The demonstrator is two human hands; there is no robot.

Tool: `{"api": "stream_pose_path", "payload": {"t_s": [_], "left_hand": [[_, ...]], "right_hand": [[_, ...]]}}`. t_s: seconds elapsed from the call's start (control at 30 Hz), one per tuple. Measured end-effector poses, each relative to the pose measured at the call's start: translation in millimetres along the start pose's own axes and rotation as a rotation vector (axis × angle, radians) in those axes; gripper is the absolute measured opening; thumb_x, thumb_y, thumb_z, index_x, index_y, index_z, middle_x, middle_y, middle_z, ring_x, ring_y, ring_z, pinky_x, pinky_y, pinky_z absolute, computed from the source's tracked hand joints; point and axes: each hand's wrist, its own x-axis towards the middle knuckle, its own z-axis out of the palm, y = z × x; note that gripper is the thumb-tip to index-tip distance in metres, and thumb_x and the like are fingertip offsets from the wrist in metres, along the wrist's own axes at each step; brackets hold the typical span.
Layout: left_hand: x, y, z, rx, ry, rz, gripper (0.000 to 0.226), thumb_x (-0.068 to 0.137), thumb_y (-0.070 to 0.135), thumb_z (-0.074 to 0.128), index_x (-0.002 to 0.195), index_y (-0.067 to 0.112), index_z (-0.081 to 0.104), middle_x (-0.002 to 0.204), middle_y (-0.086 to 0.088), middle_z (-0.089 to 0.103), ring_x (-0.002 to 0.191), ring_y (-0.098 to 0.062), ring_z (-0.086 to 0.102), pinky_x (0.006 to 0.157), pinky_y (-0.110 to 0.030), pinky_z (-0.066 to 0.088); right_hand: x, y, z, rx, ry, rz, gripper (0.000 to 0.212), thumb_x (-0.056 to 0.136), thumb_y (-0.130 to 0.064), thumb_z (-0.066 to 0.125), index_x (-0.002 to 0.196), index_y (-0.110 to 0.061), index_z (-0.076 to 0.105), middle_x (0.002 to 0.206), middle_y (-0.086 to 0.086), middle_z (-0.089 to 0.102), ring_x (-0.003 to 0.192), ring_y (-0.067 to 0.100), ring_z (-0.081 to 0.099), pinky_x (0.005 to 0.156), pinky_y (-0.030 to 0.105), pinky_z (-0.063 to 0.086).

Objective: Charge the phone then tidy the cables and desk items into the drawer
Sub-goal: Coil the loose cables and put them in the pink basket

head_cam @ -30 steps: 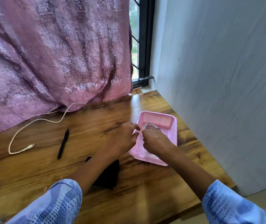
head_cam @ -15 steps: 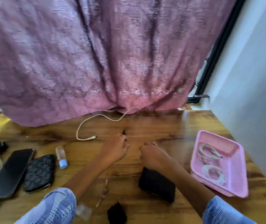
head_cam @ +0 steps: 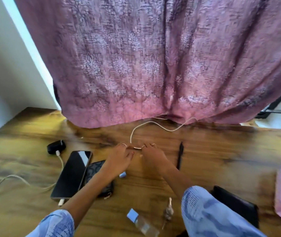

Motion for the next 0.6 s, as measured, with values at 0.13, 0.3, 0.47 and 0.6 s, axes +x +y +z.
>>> {"api": "stream_pose_path", "payload": {"t_s": [0.13, 0.3, 0.47, 0.6], "left_hand": [[-4, -7, -9, -0.172, -0.063, -0.06, 0.011, 0.092, 0.012, 0.052, 0.1, 0.017, 0.057, 0.081, 0.001, 0.063, 0.068, -0.012, 0.059, 0.059, -0.017, 0.043], [2, 4, -3, -0.265, -0.032, -0.121, 0.008, 0.092, 0.021, 0.05, 0.098, 0.015, 0.052, 0.081, 0.001, 0.063, 0.064, -0.009, 0.054, 0.057, -0.021, 0.041], [12, 38, 5, -0.46, -0.082, -0.1, 0.019, 0.094, 0.034, 0.05, 0.083, 0.02, 0.058, 0.092, -0.01, 0.07, 0.086, -0.028, 0.067, 0.082, -0.044, 0.055], [13, 66, 9, -0.589, -0.07, 0.003, 0.029, 0.097, 0.029, 0.048, 0.092, 0.002, 0.059, 0.083, -0.022, 0.069, 0.075, -0.033, 0.068, 0.075, -0.044, 0.057]], "right_hand": [[-7, -9, 14, 0.004, 0.119, 0.07, 0.027, 0.094, -0.009, 0.04, 0.118, -0.009, 0.053, 0.129, 0.011, 0.049, 0.121, 0.031, 0.044, 0.092, 0.043, 0.043], [-21, -6, 4, 0.431, 0.142, 0.298, 0.018, 0.093, -0.019, 0.044, 0.1, -0.009, 0.058, 0.11, 0.011, 0.063, 0.106, 0.03, 0.056, 0.08, 0.036, 0.045], [-38, -4, -25, 0.742, 0.321, 0.29, 0.011, 0.094, -0.021, 0.053, 0.085, -0.018, 0.058, 0.086, 0.002, 0.063, 0.076, 0.017, 0.058, 0.069, 0.025, 0.039], [-55, -4, -48, 0.819, 0.43, 0.236, 0.01, 0.093, -0.017, 0.053, 0.091, -0.014, 0.062, 0.088, 0.006, 0.069, 0.081, 0.02, 0.063, 0.073, 0.031, 0.047]]}}
